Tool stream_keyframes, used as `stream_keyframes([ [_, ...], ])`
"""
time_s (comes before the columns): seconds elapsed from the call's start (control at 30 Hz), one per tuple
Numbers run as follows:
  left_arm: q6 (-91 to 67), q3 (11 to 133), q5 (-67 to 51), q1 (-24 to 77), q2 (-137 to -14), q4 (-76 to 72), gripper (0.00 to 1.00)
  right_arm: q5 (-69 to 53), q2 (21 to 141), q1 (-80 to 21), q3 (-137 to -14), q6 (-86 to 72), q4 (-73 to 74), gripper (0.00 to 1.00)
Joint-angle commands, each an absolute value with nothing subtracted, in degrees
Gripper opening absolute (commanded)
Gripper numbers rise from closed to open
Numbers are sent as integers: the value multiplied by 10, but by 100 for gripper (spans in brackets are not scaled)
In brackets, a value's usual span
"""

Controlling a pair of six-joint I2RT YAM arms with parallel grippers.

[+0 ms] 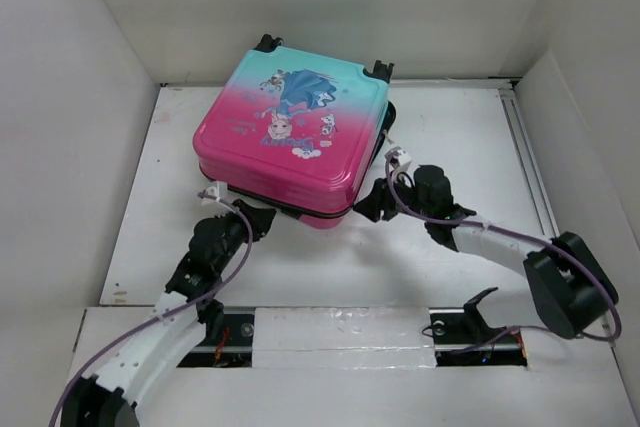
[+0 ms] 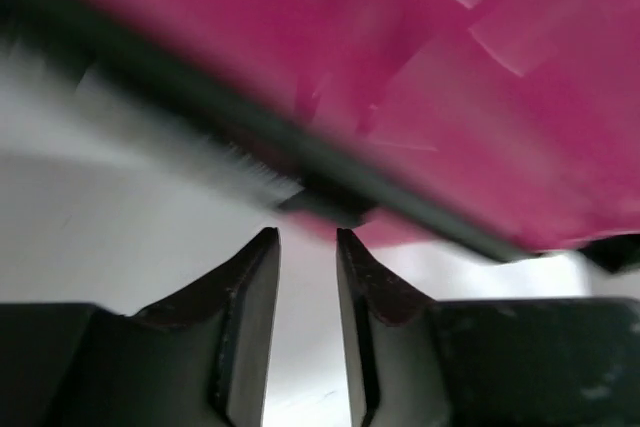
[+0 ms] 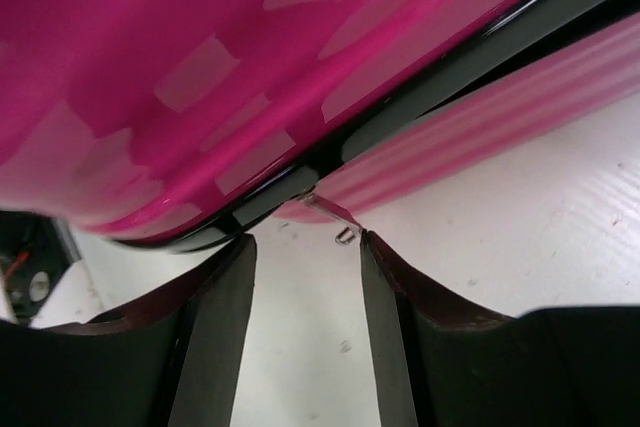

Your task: Pack the luggage

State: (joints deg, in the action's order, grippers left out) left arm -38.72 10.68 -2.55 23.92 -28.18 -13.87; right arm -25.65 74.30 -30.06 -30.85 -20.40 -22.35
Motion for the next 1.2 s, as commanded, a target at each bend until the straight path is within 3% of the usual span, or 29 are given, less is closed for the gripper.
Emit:
stream_keyframes([
  [0.0, -415, 79, -14, 239, -331, -222, 27, -274, 778, -297, -339, -162, -301, 52],
  [0.23, -406, 98, -14, 239, -410, -291, 29, -276, 812, -287, -345, -154, -380, 52],
  [0.6, -401, 110, -42, 239, -485, -348, 29, -330, 881, -281, -309, -217, -576, 23],
  [0.63, -396, 110, -42, 239, -485, -348, 29, -339, 889, -281, -308, -228, -597, 19],
  [0.7, -396, 110, -47, 239, -485, -348, 29, -351, 903, -281, -301, -261, -655, 2],
  [0.8, -396, 110, -47, 239, -491, -368, 29, -351, 895, -287, -295, -274, -663, 0],
  [1.17, -402, 149, -47, 262, -608, -464, 29, -131, 686, -409, -275, -236, -236, 0],
])
